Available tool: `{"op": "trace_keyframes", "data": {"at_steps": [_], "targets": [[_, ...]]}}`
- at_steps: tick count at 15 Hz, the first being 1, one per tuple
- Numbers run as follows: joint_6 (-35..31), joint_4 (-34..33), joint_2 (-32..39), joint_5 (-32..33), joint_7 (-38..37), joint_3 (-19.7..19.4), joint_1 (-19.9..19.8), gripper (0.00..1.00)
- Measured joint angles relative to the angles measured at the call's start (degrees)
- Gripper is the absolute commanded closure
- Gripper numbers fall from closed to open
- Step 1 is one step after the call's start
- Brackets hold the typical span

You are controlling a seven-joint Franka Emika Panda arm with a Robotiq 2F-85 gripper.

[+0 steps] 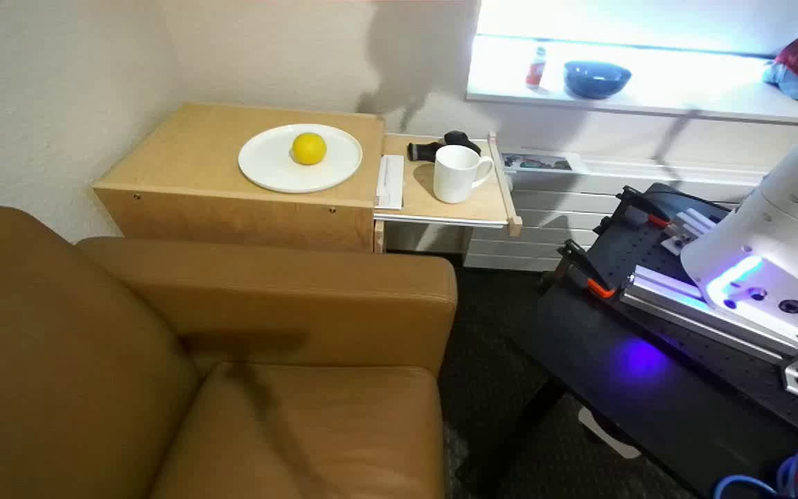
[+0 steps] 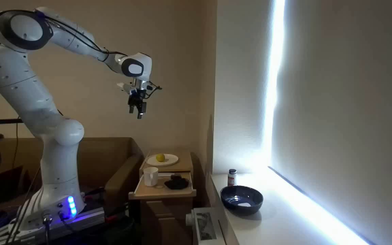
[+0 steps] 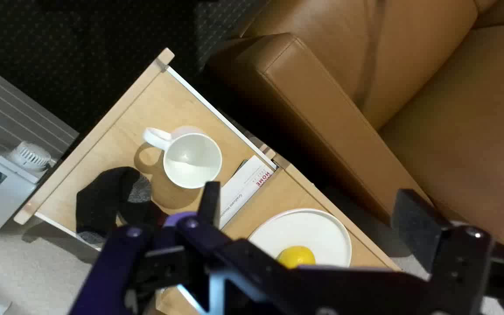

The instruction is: Remove the case from the bowl

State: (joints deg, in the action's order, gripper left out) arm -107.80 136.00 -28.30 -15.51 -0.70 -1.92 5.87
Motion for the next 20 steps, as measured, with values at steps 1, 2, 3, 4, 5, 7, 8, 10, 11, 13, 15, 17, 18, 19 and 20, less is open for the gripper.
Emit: {"op": "trace_keyframes", "data": {"at_steps": [1, 2, 3, 4, 5, 7, 8, 10, 11, 13, 15, 17, 18, 19, 20], "targets": [[0.0, 0.0, 0.0, 0.0, 0.0, 0.0, 0.0, 0.0], [0.0, 0.0, 0.0, 0.0, 0.0, 0.0, 0.0, 0.0], [0.0, 0.0, 0.0, 0.0, 0.0, 0.0, 0.0, 0.0], [0.0, 0.0, 0.0, 0.0, 0.0, 0.0, 0.0, 0.0], [0.0, 0.0, 0.0, 0.0, 0.0, 0.0, 0.0, 0.0], [0.0, 0.0, 0.0, 0.0, -0.01, 0.0, 0.0, 0.0], [0.0, 0.0, 0.0, 0.0, -0.01, 0.0, 0.0, 0.0], [0.0, 0.0, 0.0, 0.0, -0.01, 0.0, 0.0, 0.0], [0.0, 0.0, 0.0, 0.0, -0.01, 0.0, 0.0, 0.0], [0.0, 0.0, 0.64, 1.41, -1.78, 1.12, -0.28, 0.0], [-1.56, 0.03, 3.58, 4.14, -6.97, 2.53, -1.65, 0.0], [-5.52, 0.45, 7.86, 7.33, -10.14, 2.12, -4.45, 0.0], [-7.82, 0.92, 9.95, 9.04, -10.98, 1.33, -6.37, 0.0], [-10.06, 1.48, 11.88, 10.76, -11.69, 0.18, -8.41, 0.0], [-12.08, 2.15, 13.46, 12.37, -12.24, -1.2, -10.39, 0.0]]}}
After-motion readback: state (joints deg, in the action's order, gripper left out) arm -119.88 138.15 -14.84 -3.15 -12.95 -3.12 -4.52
